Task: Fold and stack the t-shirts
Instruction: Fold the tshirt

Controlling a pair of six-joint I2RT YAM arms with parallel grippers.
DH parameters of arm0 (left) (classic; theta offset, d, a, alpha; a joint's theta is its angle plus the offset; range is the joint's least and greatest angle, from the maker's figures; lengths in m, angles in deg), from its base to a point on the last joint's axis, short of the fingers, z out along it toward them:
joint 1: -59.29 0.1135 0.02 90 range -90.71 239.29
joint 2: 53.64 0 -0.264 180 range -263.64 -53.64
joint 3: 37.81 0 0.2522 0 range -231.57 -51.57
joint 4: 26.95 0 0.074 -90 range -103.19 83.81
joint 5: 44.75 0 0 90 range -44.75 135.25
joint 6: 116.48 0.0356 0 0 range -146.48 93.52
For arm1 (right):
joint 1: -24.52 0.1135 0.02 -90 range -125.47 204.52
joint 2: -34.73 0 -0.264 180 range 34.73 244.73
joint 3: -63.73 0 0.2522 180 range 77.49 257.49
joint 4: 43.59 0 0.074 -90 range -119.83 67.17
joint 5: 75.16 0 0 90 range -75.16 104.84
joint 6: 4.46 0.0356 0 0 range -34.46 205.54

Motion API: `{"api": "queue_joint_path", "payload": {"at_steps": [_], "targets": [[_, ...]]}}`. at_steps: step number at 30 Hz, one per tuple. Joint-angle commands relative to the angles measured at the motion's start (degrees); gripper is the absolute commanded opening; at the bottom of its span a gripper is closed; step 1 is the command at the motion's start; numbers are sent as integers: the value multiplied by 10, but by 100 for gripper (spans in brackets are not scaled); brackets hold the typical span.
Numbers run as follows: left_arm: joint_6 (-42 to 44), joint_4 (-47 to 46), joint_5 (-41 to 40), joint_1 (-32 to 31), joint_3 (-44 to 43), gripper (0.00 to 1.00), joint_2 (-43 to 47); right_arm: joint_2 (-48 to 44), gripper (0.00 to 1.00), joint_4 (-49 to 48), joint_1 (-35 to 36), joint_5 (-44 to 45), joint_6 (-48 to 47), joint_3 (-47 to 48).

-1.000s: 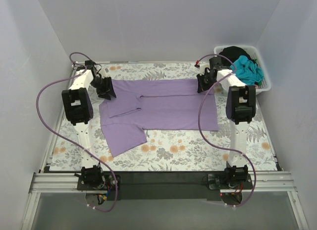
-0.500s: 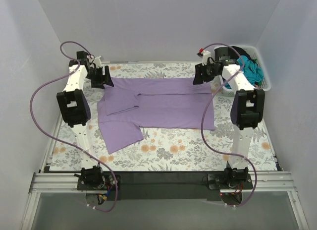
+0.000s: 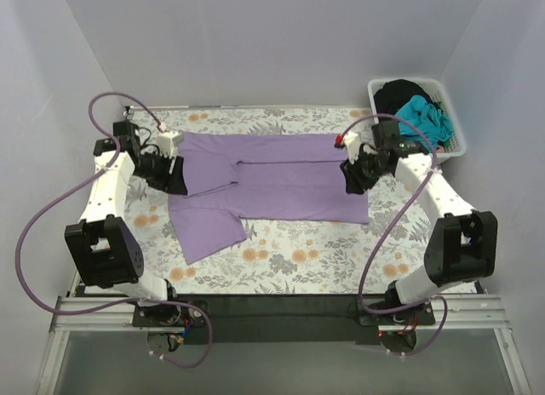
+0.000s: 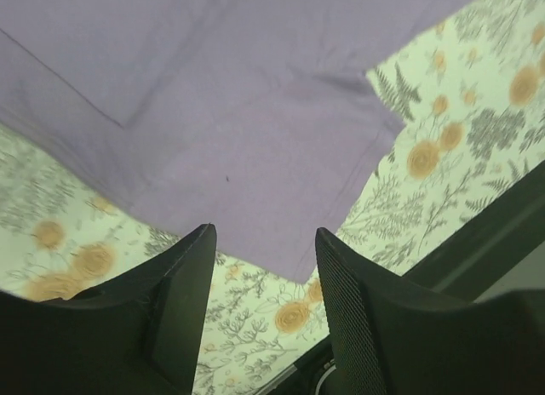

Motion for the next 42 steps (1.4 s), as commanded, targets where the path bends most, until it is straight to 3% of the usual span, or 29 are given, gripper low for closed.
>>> {"api": "queue_joint_path", "payload": {"at_steps": [1, 13, 26, 34, 42], "targets": [[97, 15, -31, 4, 85, 49, 34, -73, 42, 25, 28, 91, -81, -77], [76, 2, -44, 4, 125, 48, 41, -118, 36, -42, 34, 174, -160, -246], [67, -4, -48, 4, 140, 49, 29, -75, 39, -118, 43, 175, -143, -274], [66, -13, -49, 4, 152, 54, 32, -55, 44, -178, 54, 223, -146, -295], [70, -26, -57, 4, 153, 54, 26, -33, 34, -178, 58, 217, -151, -316]]}}
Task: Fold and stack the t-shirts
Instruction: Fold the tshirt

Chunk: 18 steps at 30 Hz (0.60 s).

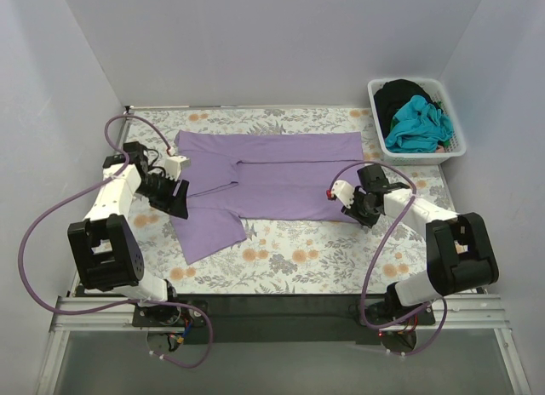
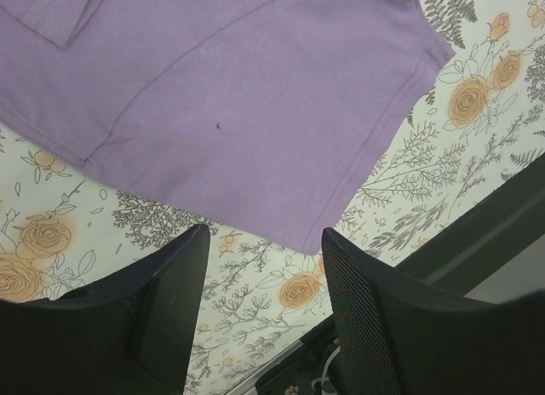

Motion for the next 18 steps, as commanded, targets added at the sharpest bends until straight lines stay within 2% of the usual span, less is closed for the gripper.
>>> {"api": "queue_joint_path", "payload": {"at_steps": [1, 2, 3, 4, 5, 11, 18], "targets": [[10, -16, 2, 4, 7, 55, 7, 13, 31, -9, 5, -1, -12, -25], [17, -19, 4, 4, 10, 55, 11, 14, 26, -9, 4, -1, -14, -33], [25, -20, 11, 5, 18, 55, 13, 17, 14, -9, 5, 2, -15, -35], [51, -18, 16, 4, 25, 54, 15, 19, 6, -9, 5, 4, -13, -35], [63, -17, 17, 0, 31, 51, 18, 21, 1, -7, 4, 5, -6, -30], [118, -80, -49, -5, 108, 50, 26, 30, 1, 16, 4, -14, 9, 7], [133, -148, -70, -9, 126, 50, 11, 35, 1, 30, 4, -18, 13, 32]]}}
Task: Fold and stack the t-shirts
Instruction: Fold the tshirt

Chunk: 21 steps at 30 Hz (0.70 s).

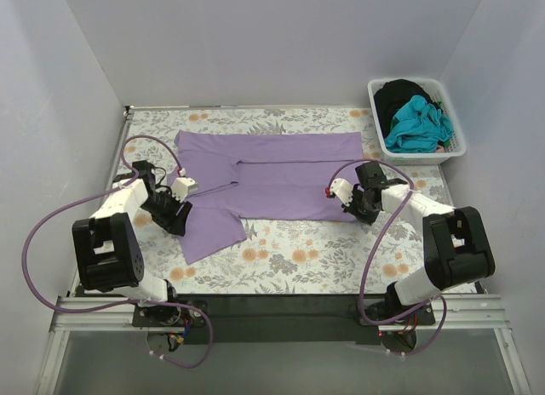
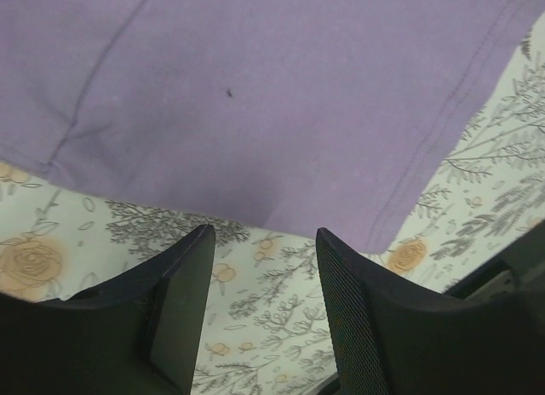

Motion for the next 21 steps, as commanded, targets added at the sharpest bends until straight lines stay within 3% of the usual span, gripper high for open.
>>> {"api": "queue_joint_path", "payload": {"at_steps": [1, 14, 21], "targets": [[25, -65, -16, -4, -5, 50, 7, 13, 1, 19, 1, -18, 8, 12], [43, -120, -14, -8, -21, 48, -61, 25, 1, 25, -8, -21, 8, 20], [76, -158, -50, -9, 51, 37, -63, 28, 1, 26, -11, -17, 8, 22]]}}
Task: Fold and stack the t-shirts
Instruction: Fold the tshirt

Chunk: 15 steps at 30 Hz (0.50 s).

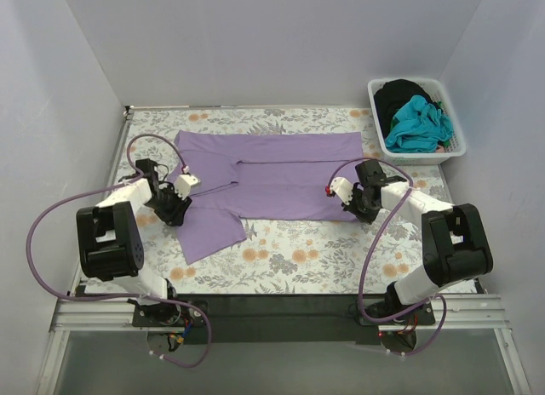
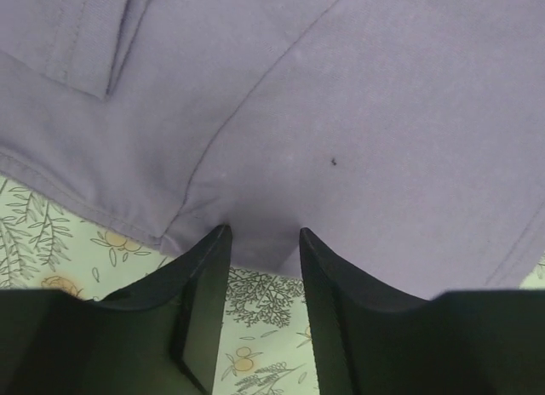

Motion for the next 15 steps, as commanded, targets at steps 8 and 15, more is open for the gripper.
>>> {"api": "queue_joint_path", "payload": {"at_steps": [8, 15], "targets": [[31, -15, -49, -3, 106, 1, 58, -13, 1, 22, -14, -9, -8, -3], [16, 13, -37, -1, 119, 0, 113, -44, 1, 33, -26, -10, -17, -4]]}}
